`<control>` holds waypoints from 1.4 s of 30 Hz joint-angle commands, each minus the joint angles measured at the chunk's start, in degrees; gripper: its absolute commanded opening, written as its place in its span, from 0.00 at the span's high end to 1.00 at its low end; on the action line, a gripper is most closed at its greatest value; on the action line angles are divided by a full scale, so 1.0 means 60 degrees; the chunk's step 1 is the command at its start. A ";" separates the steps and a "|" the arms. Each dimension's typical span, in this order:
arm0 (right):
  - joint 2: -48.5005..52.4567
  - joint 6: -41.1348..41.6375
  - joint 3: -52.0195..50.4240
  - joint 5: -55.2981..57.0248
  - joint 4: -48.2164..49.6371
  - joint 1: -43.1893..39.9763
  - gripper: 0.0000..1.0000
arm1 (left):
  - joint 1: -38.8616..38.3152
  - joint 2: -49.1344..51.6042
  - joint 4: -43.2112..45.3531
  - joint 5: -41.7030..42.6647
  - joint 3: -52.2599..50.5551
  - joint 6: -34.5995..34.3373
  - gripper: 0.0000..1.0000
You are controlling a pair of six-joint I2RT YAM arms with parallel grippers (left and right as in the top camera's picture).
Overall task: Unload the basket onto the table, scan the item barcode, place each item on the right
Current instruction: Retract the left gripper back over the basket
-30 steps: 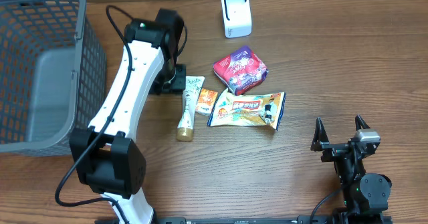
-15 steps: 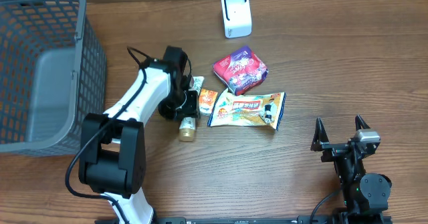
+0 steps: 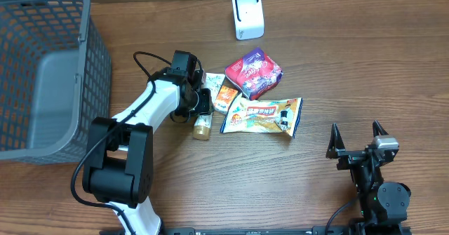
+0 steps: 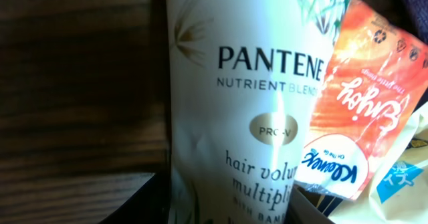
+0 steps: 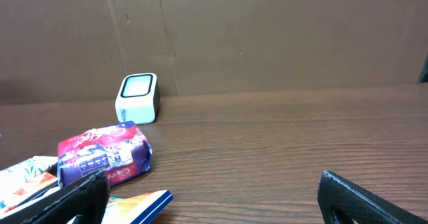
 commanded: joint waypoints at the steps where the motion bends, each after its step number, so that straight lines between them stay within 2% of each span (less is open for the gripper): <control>1: -0.0095 -0.0069 -0.0098 0.0091 0.0044 -0.0025 0.00 | -0.0018 0.0047 -0.0357 0.0270 0.0783 -0.0095 0.63; 7: -0.0095 -0.0069 -0.0098 0.0091 0.0044 -0.0025 0.00 | -0.0018 0.0044 -0.2109 0.0721 0.2889 -0.0087 0.62; 12: -0.0095 -0.0069 -0.0098 0.0091 0.0044 -0.0025 0.00 | -0.0015 0.0044 -0.4473 0.0670 0.5548 -0.0011 0.45; 16: -0.0095 -0.0069 -0.0098 0.0091 0.0044 -0.0025 0.00 | 0.0062 0.0029 -0.6189 0.0670 0.7792 0.0168 0.41; 20: -0.0095 -0.0069 -0.0098 0.0091 0.0044 -0.0025 0.00 | 0.0306 0.0029 -0.7777 0.0670 0.9992 0.0168 0.29; 22: -0.0095 -0.0069 -0.0098 0.0091 0.0044 -0.0025 0.00 | 0.0437 0.0007 -0.8491 0.0674 1.0845 0.0204 0.19; 26: -0.0095 -0.0069 -0.0098 0.0091 0.0044 -0.0025 0.00 | 0.0743 -0.0066 -0.9759 0.0612 1.2098 0.0423 0.12; 29: -0.0095 -0.0069 -0.0098 0.0091 0.0044 -0.0025 0.00 | 0.0954 -0.0244 -1.0025 0.0525 1.2488 0.0546 0.05; 37: -0.0095 -0.0069 -0.0098 0.0091 0.0044 -0.0025 0.00 | 0.1566 -0.1304 -1.0025 0.0477 1.2360 0.0729 0.02; 42: -0.0095 -0.0069 -0.0098 0.0091 0.0044 -0.0025 0.00 | 0.1902 -0.2153 -1.0025 -0.0146 1.1763 0.0780 0.00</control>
